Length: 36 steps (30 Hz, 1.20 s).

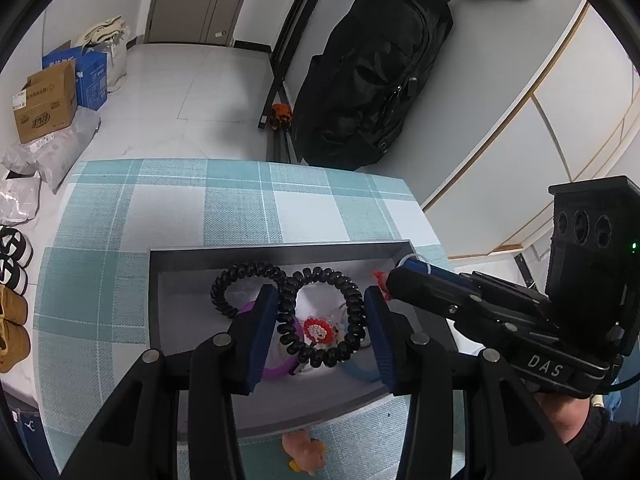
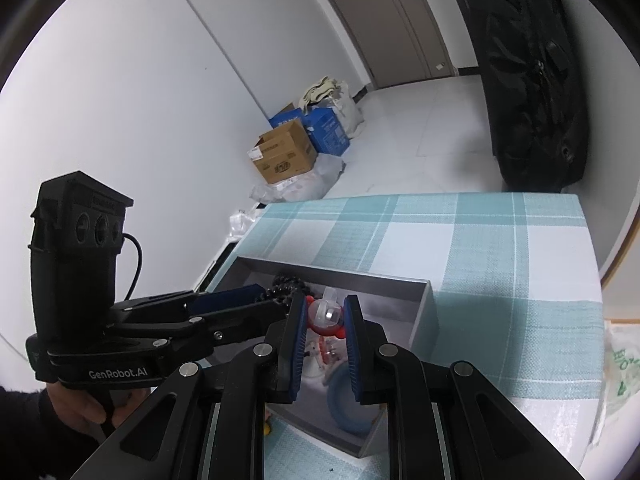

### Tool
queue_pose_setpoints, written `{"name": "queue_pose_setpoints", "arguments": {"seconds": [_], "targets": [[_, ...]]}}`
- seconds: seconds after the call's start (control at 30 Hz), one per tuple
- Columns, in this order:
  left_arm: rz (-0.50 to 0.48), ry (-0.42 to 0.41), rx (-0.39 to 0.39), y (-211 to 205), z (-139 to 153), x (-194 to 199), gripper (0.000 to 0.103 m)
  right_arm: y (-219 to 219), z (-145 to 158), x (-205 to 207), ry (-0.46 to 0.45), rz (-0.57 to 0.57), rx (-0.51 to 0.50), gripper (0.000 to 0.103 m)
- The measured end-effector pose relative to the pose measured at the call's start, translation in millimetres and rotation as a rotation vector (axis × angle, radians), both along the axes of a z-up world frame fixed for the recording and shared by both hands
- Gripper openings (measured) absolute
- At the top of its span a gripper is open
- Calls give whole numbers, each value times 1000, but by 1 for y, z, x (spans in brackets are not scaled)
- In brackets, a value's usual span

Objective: Organize jewelry
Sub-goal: 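Carry the bracelet and red charm into the white box and open both tools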

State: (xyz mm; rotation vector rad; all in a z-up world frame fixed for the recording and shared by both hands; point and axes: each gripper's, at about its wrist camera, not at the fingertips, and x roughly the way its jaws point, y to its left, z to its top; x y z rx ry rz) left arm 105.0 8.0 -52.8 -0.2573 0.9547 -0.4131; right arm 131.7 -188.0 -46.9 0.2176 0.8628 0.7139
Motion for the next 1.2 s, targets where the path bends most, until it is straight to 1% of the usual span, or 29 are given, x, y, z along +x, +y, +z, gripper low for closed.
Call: {"name": "queue_pose_setpoints", "arguments": {"seconds": [0.23,0.37,0.4,0.43,0.53,0.57,0.6,0.63,0.67,0.77,0.83,0.97,1.1,1.2], "targets": [[-16,9,-3,-7,-4,3,39,-6,0,-1,5,-12,8,17],[-21,11,8,-9,-5,4,39,-8,-1,1,13,-25,10,20],[-22,19,5,-10,-5,5,40,-9,-1,1,13,-28,11,20],[-18,28,8,-10,-6,6,43,-9,-1,1,14,-30,11,20],[-11,50,0,-9,-6,7,46,-13,2,0,8,-49,9,28],[-7,52,-1,-9,-6,7,52,-15,3,0,5,-55,16,33],[-2,50,-3,-9,-4,6,56,-17,4,-1,0,-66,21,42],[0,45,-6,-9,-3,5,65,-20,6,-2,-7,-78,25,44],[2,30,-9,-9,0,3,67,-22,8,-2,-12,-85,33,48],[-6,-5,10,-11,7,-2,67,-28,11,-4,-21,-105,43,57],[-7,-24,24,-12,11,-6,67,-31,13,-5,-23,-115,47,58],[-7,-39,50,-14,14,-13,68,-30,16,-12,-38,-120,39,68],[2,-56,73,-15,18,-21,68,-29,18,-18,-51,-116,33,71],[18,-77,90,-12,21,-29,68,-30,19,-23,-54,-117,33,79]]}}
